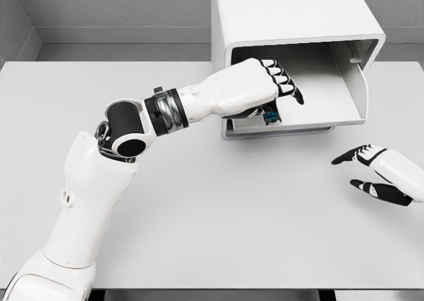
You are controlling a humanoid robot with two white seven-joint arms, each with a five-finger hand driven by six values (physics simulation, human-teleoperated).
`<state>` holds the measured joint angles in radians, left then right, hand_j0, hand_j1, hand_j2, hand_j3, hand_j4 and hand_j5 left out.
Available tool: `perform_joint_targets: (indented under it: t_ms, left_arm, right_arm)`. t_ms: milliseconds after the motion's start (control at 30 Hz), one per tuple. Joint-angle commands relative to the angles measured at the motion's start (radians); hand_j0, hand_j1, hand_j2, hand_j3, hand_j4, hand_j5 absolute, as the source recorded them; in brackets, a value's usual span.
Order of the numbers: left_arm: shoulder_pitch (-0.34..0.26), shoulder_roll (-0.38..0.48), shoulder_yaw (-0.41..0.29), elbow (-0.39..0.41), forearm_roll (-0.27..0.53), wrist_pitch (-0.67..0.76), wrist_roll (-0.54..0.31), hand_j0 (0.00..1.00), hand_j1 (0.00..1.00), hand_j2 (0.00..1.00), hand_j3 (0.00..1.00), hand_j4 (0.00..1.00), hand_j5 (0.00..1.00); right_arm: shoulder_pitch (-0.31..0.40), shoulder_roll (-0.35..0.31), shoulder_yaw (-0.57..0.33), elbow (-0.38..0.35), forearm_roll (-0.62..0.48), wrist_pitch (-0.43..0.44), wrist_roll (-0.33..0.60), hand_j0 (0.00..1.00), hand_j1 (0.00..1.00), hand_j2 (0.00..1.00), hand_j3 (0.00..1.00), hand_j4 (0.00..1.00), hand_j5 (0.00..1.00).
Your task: Slide open multi-storey tabletop storage cabinets and put open load switch and slide close multi-storey tabletop storage cabinets
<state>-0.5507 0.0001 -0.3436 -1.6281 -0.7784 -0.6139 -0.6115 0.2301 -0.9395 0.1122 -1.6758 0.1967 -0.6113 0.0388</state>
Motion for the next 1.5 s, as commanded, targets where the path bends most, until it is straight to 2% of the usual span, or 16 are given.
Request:
perform_joint_targets:
  t_ms: [0,33,100,133,200,433,500,667,733,767,1000,1067,1267,1467]
  left_arm:
    - [0.000,0.000,0.003,-0.004,0.007,0.003,0.001,0.78,0.78,0.78,0.78,0.78,0.78]
    - [0.002,0.000,0.005,-0.010,0.008,0.003,0.001,0.82,0.82,0.82,0.82,0.82,0.82]
    - [0.000,0.000,0.014,-0.033,0.019,0.003,0.001,0.97,0.97,0.97,0.97,0.97,0.97]
    - [0.005,0.000,0.017,-0.072,0.024,0.003,0.001,1.00,1.00,1.00,1.00,1.00,1.00]
    - [0.008,0.000,0.029,-0.118,0.054,0.003,0.001,1.00,1.00,1.00,1.00,1.00,1.00]
    - [0.008,0.000,0.034,-0.122,0.064,0.003,0.001,1.00,1.00,1.00,1.00,1.00,1.00]
    - [0.008,0.000,0.066,-0.130,0.088,0.003,0.001,1.00,1.00,1.00,1.00,1.00,1.00]
    - [0.009,0.000,0.101,-0.131,0.093,0.003,0.001,1.00,1.00,1.00,1.00,1.00,1.00]
    - [0.011,0.000,0.104,-0.130,0.148,0.003,0.001,1.00,1.00,1.00,1.00,1.00,1.00]
    - [0.029,0.009,0.101,-0.131,0.189,0.003,0.001,1.00,1.00,1.00,1.00,1.00,1.00]
    - [0.121,0.106,0.097,-0.173,0.278,0.003,0.001,1.00,1.00,1.00,1.00,1.00,1.00]
    - [0.153,0.113,0.086,-0.173,0.283,0.003,0.001,1.00,1.00,1.00,1.00,1.00,1.00]
    - [0.184,0.135,0.055,-0.173,0.284,0.003,0.001,1.00,1.00,1.00,1.00,1.00,1.00]
    - [0.222,0.178,0.038,-0.173,0.332,0.003,0.001,1.00,1.00,1.00,1.00,1.00,1.00]
  right_arm:
    - [0.000,-0.002,0.000,0.001,-0.006,0.000,0.000,0.69,0.69,0.69,0.69,0.69,0.69]
    - [0.000,-0.002,0.000,0.002,-0.006,0.000,0.000,0.69,0.69,0.69,0.69,0.69,0.69]
    - [0.000,-0.002,0.000,0.001,-0.006,0.000,0.001,0.69,0.69,0.69,0.69,0.69,0.69]
    - [-0.002,-0.002,0.000,0.001,-0.006,0.000,0.001,0.69,0.69,0.69,0.69,0.69,0.69]
    - [-0.002,-0.002,0.000,0.001,-0.008,0.000,0.003,0.69,0.69,0.69,0.69,0.69,0.69]
    - [-0.002,-0.002,0.000,0.001,-0.008,0.000,0.003,0.69,0.69,0.69,0.69,0.69,0.69]
    - [-0.005,-0.002,0.000,0.001,-0.008,0.000,0.004,0.69,0.69,0.69,0.69,0.69,0.69]
    - [-0.008,-0.002,0.000,0.001,-0.008,0.000,0.007,0.69,0.69,0.69,0.69,0.69,0.69]
    - [-0.009,-0.004,0.000,-0.001,-0.008,0.000,0.007,0.69,0.69,0.69,0.69,0.69,0.69]
    - [-0.009,-0.004,0.001,-0.005,-0.008,0.000,0.007,0.69,0.69,0.69,0.69,0.69,0.69]
    - [0.003,-0.002,0.004,-0.018,-0.016,0.000,-0.002,0.69,0.69,0.69,0.69,0.69,0.69]
    - [0.005,-0.002,0.004,-0.018,-0.016,0.000,-0.002,0.69,0.69,0.69,0.69,0.69,0.69]
    - [0.012,-0.002,0.003,-0.016,-0.016,0.000,-0.005,0.69,0.69,0.69,0.69,0.69,0.69]
    - [0.012,-0.002,0.003,-0.016,-0.016,0.000,-0.007,0.69,0.69,0.69,0.69,0.69,0.69]
